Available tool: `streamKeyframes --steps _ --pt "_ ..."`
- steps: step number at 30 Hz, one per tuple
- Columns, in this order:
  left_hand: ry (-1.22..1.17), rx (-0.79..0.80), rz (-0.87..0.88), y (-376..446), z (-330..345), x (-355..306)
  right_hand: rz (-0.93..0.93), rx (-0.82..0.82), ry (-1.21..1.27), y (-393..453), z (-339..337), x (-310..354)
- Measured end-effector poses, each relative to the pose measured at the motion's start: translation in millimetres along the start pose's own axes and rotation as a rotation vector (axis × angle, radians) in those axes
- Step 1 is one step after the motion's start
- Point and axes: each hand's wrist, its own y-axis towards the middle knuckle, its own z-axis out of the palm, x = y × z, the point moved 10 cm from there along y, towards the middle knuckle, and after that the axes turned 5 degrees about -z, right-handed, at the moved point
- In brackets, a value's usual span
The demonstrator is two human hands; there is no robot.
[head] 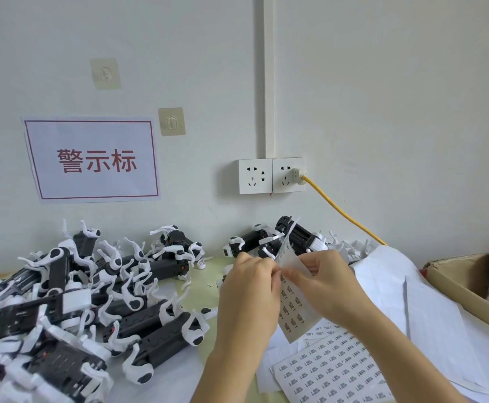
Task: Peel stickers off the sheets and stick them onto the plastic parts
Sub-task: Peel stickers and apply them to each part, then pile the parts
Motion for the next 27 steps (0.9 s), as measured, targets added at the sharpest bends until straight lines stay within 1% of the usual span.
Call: streamKeyframes --steps 8,13,20,23,27 --pt "0.028 0.017 0.0 1 3 1 -0.006 0.004 0.002 -2 3 6" --pt "0.014 -0.002 -0.014 2 2 5 -0.02 0.012 -0.009 -3 4 9" --pt "-0.253 0.004 -0.127 3 4 20 -0.008 0.007 0.011 -4 1 11" --pt "-0.313 0.014 -0.129 4 3 22 0.014 -0.012 -0.021 -3 -2 7" --pt "-0.365 0.04 -0.179 6 5 28 0.042 -0.029 -0.047 -3 -4 3"
